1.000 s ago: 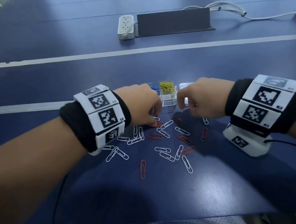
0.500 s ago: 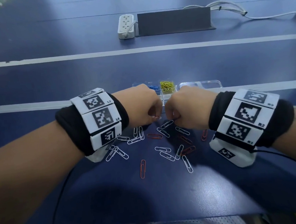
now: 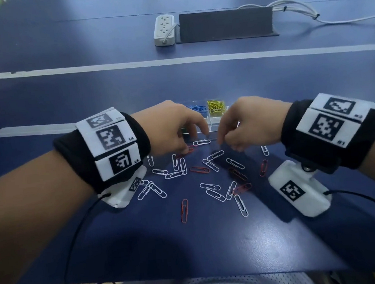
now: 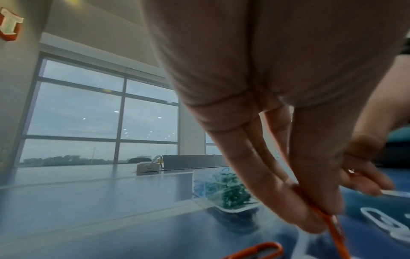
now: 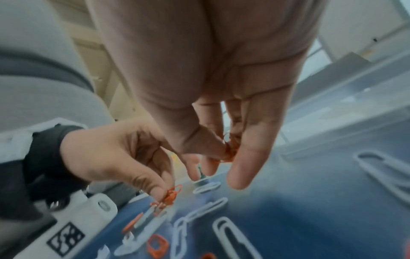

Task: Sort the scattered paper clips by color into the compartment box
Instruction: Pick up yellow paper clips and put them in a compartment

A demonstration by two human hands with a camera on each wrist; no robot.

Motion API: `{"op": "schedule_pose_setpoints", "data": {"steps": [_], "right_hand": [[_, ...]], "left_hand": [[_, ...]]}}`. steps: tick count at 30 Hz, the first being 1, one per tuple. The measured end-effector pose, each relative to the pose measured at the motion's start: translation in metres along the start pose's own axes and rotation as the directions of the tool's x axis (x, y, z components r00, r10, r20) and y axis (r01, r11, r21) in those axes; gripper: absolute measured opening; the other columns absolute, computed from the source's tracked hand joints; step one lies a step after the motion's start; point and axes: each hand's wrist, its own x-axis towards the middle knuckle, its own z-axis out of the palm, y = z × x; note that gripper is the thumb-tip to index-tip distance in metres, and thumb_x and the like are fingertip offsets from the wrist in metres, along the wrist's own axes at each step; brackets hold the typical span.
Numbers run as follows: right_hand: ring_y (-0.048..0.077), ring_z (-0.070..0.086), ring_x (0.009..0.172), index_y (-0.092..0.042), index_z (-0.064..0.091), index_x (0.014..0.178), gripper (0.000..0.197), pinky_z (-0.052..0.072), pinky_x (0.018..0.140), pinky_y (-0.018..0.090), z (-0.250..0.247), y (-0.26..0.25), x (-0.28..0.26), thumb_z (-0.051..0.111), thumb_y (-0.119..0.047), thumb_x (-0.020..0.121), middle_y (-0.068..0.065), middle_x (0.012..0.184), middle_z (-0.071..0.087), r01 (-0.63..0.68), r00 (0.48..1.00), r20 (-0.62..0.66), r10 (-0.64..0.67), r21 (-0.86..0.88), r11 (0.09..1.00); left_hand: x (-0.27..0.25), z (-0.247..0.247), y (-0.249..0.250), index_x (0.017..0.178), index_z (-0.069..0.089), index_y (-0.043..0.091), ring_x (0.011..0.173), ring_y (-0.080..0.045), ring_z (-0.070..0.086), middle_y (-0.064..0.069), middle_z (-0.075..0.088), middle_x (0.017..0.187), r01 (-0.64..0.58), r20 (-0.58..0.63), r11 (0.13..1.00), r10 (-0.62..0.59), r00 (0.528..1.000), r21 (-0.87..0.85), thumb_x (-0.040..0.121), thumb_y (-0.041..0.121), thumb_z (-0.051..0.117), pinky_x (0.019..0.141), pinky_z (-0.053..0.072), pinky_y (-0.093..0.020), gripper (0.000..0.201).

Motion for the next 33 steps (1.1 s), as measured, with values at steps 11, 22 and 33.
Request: {"op": "schedule_pose_setpoints", "data": {"steps": [11, 22, 33], "right_hand": [[0.014, 0.058, 0.06, -0.017, 0.065, 0.079, 0.015, 0.045, 0.058, 0.021, 0.006, 0.004, -0.007, 0.056, -0.027, 0.084, 0.002, 0.071, 0.065, -0.02, 0.994, 0.111, 0.009, 0.096, 0.995], [0.015, 0.051, 0.075, -0.022, 0.069, 0.084, 0.015, 0.053, 0.078, 0.03, 0.019, 0.003, -0.025, 0.059, -0.015, 0.076, -0.008, 0.074, 0.057, 0.144, 0.99, 0.043, -0.137, -0.344, 0.928], [0.029, 0.061, 0.091, -0.022, 0.059, 0.094, 0.02, 0.051, 0.075, 0.032, 0.029, 0.0, -0.03, 0.057, -0.017, 0.075, 0.006, 0.097, 0.063, 0.165, 0.986, 0.049, -0.16, -0.439, 0.883]], "left_hand": [[-0.002, 0.003, 0.001, 0.058, 0.051, 0.02, 0.047, -0.023, 0.043, -0.008, 0.045, 0.054, 0.131, 0.172, 0.958, -0.089, 0.981, -0.254, 0.078, -0.003, 0.034, 0.046, 0.039, -0.02, 0.035], [-0.003, 0.008, 0.014, 0.077, 0.067, 0.024, 0.058, -0.007, 0.057, 0.008, 0.062, 0.063, 0.056, 0.149, 0.998, -0.061, 0.987, 0.038, 0.074, 0.034, 0.065, 0.062, 0.048, -0.022, 0.011], [-0.004, 0.023, 0.032, 0.067, 0.064, 0.021, 0.06, -0.01, 0.051, 0.012, 0.049, 0.053, -0.125, 0.143, 0.957, 0.09, 0.986, 0.262, 0.075, 0.021, 0.061, 0.065, 0.048, -0.024, 0.009]]}}
